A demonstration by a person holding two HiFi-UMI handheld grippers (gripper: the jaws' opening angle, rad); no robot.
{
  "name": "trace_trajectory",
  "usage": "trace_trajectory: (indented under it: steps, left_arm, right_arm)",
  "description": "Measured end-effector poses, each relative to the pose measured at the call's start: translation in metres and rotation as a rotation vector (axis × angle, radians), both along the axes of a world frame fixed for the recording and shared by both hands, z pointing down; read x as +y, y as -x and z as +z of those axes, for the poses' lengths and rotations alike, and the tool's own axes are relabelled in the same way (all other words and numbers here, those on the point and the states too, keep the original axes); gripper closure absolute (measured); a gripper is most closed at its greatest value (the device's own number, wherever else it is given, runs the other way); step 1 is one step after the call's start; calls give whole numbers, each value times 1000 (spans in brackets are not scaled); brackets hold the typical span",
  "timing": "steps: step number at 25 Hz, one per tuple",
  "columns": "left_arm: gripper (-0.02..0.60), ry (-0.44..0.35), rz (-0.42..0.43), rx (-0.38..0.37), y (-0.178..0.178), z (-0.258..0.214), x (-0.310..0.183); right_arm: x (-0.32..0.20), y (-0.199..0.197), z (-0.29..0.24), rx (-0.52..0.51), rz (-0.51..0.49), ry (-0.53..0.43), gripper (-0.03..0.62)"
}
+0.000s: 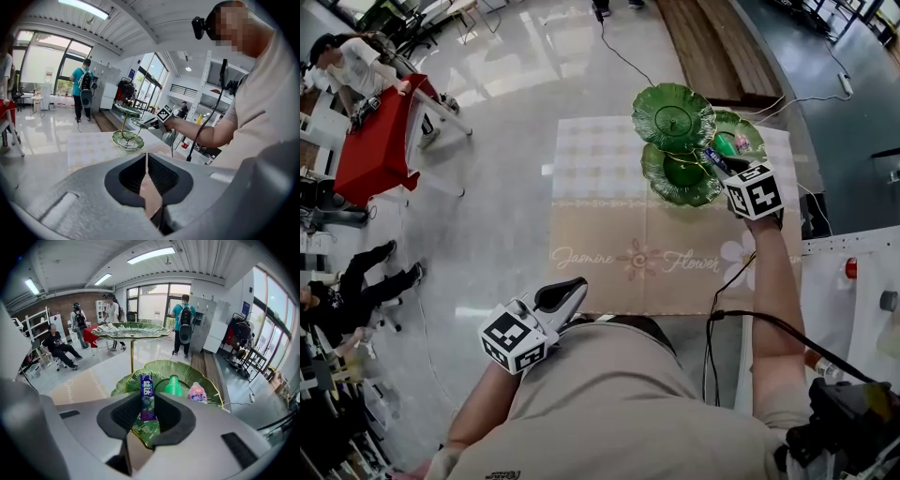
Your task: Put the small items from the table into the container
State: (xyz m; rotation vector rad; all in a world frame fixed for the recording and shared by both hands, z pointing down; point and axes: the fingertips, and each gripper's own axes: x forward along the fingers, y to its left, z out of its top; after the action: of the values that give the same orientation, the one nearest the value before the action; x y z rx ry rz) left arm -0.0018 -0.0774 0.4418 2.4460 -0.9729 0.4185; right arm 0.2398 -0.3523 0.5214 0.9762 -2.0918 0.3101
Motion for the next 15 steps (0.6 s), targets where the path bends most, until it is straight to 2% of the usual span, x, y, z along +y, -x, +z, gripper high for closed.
trace_trajectory:
  steps: [8, 15]
  left_arm:
    - [572, 20, -6, 8, 0, 5, 1]
    - [572, 37, 4, 9, -5, 9, 1]
  right_arm:
    - [0, 1, 2, -43, 6, 9, 496]
    - [6, -1, -16, -105, 26, -46, 496]
